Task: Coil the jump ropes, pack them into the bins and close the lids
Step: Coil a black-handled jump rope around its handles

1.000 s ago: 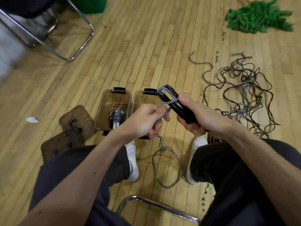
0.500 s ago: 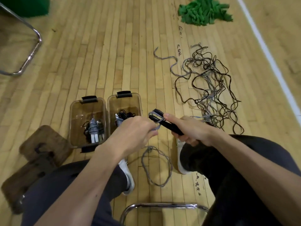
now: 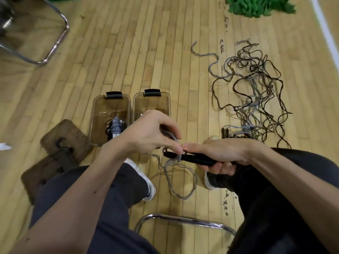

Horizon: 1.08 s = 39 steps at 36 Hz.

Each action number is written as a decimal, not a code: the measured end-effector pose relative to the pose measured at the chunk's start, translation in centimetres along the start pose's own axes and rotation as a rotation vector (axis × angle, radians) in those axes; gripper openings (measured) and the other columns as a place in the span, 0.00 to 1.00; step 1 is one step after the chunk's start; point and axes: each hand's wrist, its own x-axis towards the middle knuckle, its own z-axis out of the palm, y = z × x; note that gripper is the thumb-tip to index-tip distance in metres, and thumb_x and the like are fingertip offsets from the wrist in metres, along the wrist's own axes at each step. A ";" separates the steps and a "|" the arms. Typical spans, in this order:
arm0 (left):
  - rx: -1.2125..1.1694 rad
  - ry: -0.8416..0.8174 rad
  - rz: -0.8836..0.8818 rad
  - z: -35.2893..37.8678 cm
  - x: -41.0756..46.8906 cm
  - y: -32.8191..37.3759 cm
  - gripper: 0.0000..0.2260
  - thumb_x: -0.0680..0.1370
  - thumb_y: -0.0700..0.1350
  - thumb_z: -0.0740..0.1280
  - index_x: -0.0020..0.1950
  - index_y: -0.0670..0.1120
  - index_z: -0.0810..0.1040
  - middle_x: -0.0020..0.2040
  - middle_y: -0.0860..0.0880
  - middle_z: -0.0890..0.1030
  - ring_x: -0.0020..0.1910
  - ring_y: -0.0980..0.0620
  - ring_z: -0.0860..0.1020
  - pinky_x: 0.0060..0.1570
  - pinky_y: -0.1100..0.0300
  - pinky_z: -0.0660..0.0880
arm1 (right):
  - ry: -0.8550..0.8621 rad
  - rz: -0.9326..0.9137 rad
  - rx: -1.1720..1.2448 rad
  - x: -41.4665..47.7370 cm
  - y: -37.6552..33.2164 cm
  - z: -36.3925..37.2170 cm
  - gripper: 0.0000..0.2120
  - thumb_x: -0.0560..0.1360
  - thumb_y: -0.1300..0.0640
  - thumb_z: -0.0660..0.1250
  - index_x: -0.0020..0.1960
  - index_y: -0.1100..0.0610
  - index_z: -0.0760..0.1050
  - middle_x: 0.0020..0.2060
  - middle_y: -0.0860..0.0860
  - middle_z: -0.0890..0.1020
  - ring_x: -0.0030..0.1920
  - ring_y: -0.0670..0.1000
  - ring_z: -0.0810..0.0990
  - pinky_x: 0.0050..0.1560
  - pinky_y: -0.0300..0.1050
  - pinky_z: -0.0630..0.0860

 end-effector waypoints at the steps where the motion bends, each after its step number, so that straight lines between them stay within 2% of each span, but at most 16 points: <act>1: -0.041 -0.010 -0.011 0.0 -0.1 -0.1 0.11 0.63 0.47 0.83 0.41 0.49 0.85 0.38 0.53 0.84 0.40 0.57 0.82 0.44 0.58 0.80 | -0.015 -0.008 -0.017 0.0 -0.1 0.1 0.33 0.71 0.22 0.52 0.33 0.52 0.67 0.25 0.48 0.63 0.23 0.46 0.59 0.26 0.37 0.57; 4: -0.201 -0.018 -0.007 -0.2 -0.3 0.1 0.12 0.61 0.47 0.81 0.40 0.43 0.84 0.40 0.45 0.83 0.38 0.53 0.81 0.40 0.61 0.77 | -0.063 -0.059 -0.048 -0.4 -0.2 0.2 0.34 0.69 0.20 0.51 0.34 0.52 0.67 0.25 0.48 0.63 0.24 0.46 0.58 0.26 0.39 0.56; 8: -0.428 0.013 -0.009 -0.8 -0.8 0.2 0.04 0.67 0.40 0.78 0.37 0.46 0.85 0.41 0.38 0.81 0.40 0.47 0.80 0.42 0.57 0.77 | -0.114 -0.217 0.003 -0.8 -0.6 0.2 0.33 0.70 0.21 0.52 0.36 0.52 0.68 0.27 0.48 0.63 0.25 0.47 0.58 0.24 0.38 0.57; 11: -0.489 0.067 -0.030 -0.7 -1.0 0.2 0.08 0.72 0.37 0.75 0.36 0.49 0.85 0.40 0.41 0.82 0.39 0.49 0.80 0.41 0.59 0.77 | -0.136 -0.297 0.028 -0.9 -1.0 0.4 0.34 0.71 0.21 0.52 0.37 0.53 0.69 0.27 0.49 0.63 0.25 0.47 0.59 0.24 0.39 0.58; 14: -0.518 0.130 -0.096 -0.4 -0.9 0.4 0.02 0.71 0.42 0.74 0.39 0.46 0.84 0.37 0.47 0.83 0.36 0.54 0.80 0.38 0.64 0.76 | -0.165 -0.352 0.046 -0.9 -1.5 0.9 0.36 0.74 0.23 0.51 0.41 0.57 0.69 0.28 0.50 0.63 0.25 0.48 0.58 0.24 0.39 0.57; 18: -0.505 0.208 -0.105 0.5 -0.5 0.2 0.05 0.73 0.35 0.74 0.39 0.43 0.83 0.31 0.52 0.82 0.31 0.58 0.79 0.33 0.67 0.74 | -0.156 -0.438 0.087 -1.0 -2.5 1.3 0.36 0.73 0.23 0.50 0.41 0.57 0.70 0.28 0.51 0.62 0.25 0.48 0.58 0.23 0.38 0.58; 20: -0.522 0.278 -0.078 0.5 -0.2 0.1 0.04 0.74 0.37 0.74 0.40 0.44 0.83 0.33 0.52 0.82 0.33 0.57 0.80 0.34 0.66 0.75 | -0.116 -0.485 0.130 -1.2 -3.0 1.1 0.36 0.74 0.24 0.49 0.40 0.57 0.70 0.27 0.51 0.62 0.25 0.48 0.59 0.23 0.37 0.60; 23: -0.582 0.364 -0.014 -0.1 0.2 0.1 0.05 0.71 0.38 0.75 0.43 0.42 0.81 0.37 0.49 0.82 0.38 0.49 0.79 0.38 0.62 0.75 | -0.056 -0.531 0.237 -1.5 -3.5 0.7 0.34 0.75 0.26 0.48 0.39 0.57 0.70 0.26 0.50 0.62 0.24 0.48 0.59 0.24 0.39 0.60; 24: -0.584 0.392 -0.018 -0.1 0.3 0.2 0.05 0.71 0.36 0.72 0.43 0.43 0.79 0.37 0.49 0.81 0.38 0.48 0.77 0.37 0.62 0.74 | -0.046 -0.545 0.290 -1.4 -3.5 0.5 0.33 0.74 0.26 0.49 0.38 0.56 0.69 0.26 0.50 0.62 0.24 0.48 0.58 0.24 0.39 0.59; 26: -0.525 0.420 -0.108 0.2 0.7 0.4 0.11 0.79 0.34 0.66 0.39 0.46 0.75 0.33 0.49 0.76 0.33 0.51 0.74 0.32 0.64 0.72 | -0.010 -0.579 0.397 -1.2 -3.5 -0.1 0.32 0.74 0.26 0.50 0.36 0.54 0.69 0.25 0.50 0.61 0.23 0.48 0.58 0.23 0.38 0.58; 29: -0.499 0.388 -0.132 0.5 1.0 0.5 0.17 0.85 0.42 0.58 0.38 0.44 0.76 0.27 0.49 0.71 0.25 0.56 0.68 0.24 0.68 0.65 | 0.056 -0.603 0.516 -0.8 -3.5 -0.9 0.32 0.74 0.26 0.50 0.36 0.55 0.69 0.25 0.50 0.61 0.23 0.47 0.57 0.24 0.37 0.56; 31: -0.487 0.371 -0.103 0.4 1.2 -0.1 0.18 0.85 0.47 0.57 0.39 0.44 0.77 0.27 0.49 0.71 0.24 0.56 0.66 0.25 0.67 0.64 | 0.112 -0.588 0.561 -0.3 -3.6 -1.3 0.33 0.73 0.25 0.51 0.36 0.55 0.69 0.25 0.50 0.61 0.23 0.47 0.56 0.24 0.39 0.54; 35: -0.396 0.342 -0.020 0.4 1.7 -1.4 0.19 0.85 0.47 0.60 0.36 0.53 0.79 0.27 0.50 0.70 0.26 0.54 0.66 0.29 0.62 0.65 | 0.205 -0.549 0.600 1.2 -3.8 -2.0 0.32 0.76 0.26 0.51 0.37 0.53 0.70 0.26 0.49 0.62 0.24 0.47 0.57 0.24 0.38 0.54; 37: -0.303 0.311 -0.019 0.3 1.8 -2.2 0.13 0.84 0.50 0.62 0.43 0.56 0.83 0.30 0.49 0.74 0.30 0.49 0.71 0.33 0.55 0.70 | 0.235 -0.516 0.607 1.6 -4.0 -2.4 0.31 0.76 0.26 0.51 0.37 0.53 0.70 0.27 0.48 0.62 0.24 0.47 0.57 0.23 0.38 0.56; 39: -0.248 0.256 -0.057 0.1 1.7 -2.7 0.10 0.80 0.57 0.64 0.53 0.56 0.83 0.40 0.42 0.82 0.40 0.40 0.80 0.44 0.43 0.79 | 0.266 -0.476 0.585 2.0 -4.2 -2.8 0.32 0.75 0.25 0.51 0.37 0.53 0.70 0.27 0.48 0.63 0.25 0.47 0.57 0.24 0.38 0.57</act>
